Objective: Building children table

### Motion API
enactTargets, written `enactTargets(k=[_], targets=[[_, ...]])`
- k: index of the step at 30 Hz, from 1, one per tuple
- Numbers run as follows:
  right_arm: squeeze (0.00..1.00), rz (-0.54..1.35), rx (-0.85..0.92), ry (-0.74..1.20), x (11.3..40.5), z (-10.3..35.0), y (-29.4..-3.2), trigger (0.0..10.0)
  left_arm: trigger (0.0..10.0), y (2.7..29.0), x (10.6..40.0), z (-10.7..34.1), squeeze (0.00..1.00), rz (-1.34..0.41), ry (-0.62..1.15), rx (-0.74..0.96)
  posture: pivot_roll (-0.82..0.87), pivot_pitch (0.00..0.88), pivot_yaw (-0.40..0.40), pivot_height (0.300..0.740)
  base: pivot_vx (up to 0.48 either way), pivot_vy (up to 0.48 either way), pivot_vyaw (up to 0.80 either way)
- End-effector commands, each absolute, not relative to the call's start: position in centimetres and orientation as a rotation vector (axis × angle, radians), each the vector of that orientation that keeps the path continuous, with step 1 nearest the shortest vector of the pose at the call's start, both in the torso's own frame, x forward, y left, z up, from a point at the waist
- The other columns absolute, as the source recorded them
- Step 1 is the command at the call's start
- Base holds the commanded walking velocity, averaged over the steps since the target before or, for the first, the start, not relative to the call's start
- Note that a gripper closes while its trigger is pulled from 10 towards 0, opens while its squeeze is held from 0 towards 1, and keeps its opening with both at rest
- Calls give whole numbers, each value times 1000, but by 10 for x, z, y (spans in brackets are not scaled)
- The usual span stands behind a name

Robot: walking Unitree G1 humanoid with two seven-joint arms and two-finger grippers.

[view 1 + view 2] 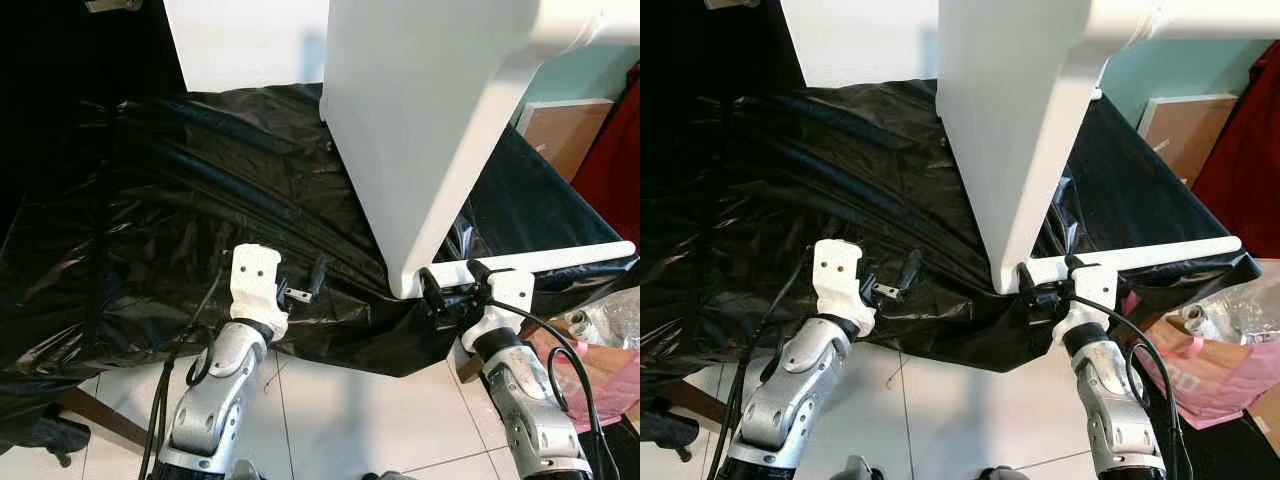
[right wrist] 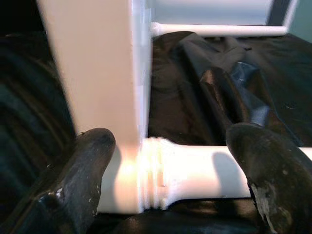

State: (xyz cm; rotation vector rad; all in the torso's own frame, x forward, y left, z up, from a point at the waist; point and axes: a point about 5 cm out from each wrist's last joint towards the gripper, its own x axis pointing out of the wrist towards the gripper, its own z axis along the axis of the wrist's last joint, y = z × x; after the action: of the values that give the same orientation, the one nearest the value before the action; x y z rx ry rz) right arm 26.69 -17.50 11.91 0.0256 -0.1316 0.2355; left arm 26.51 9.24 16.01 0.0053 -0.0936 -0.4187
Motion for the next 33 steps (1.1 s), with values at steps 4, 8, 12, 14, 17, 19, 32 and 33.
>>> enactTargets(k=[4, 8, 12, 14, 17, 19, 32, 33], targets=[[0, 292, 21, -109, 268, 117, -170, 10000, 10000, 86, 262, 161, 0, -538, -104, 60, 2, 52, -50, 740, 0, 0, 0], [0, 339, 6, -120, 275, 119, -163, 10000, 10000, 84, 261, 163, 0, -554, -114, 96, 7, 49, -47, 740, 0, 0, 0], [0, 347, 1, -126, 286, 121, -160, 10000, 10000, 81, 261, 164, 0, -571, -121, 114, 9, 55, -45, 740, 0, 0, 0], [0, 341, -1, -131, 291, 122, -159, 10000, 10000, 80, 260, 164, 0, -581, -122, 120, 9, 58, -45, 740, 0, 0, 0], [0, 322, 2, -147, 301, 126, -154, 10000, 10000, 78, 260, 165, 0, -593, -124, 131, 10, 63, -45, 740, 0, 0, 0], [0, 313, 6, -155, 307, 129, -151, 10000, 10000, 78, 260, 165, 0, -596, -126, 135, 10, 63, -45, 740, 0, 0, 0], [0, 203, 77, -171, 345, 141, -109, 10000, 10000, 79, 259, 169, 0, -592, -141, 160, 55, 82, -64, 740, 0, 0, 0], [0, 199, 94, -172, 349, 143, -105, 10000, 10000, 80, 259, 170, 0, -582, -145, 163, 60, 82, -67, 740, 0, 0, 0]])
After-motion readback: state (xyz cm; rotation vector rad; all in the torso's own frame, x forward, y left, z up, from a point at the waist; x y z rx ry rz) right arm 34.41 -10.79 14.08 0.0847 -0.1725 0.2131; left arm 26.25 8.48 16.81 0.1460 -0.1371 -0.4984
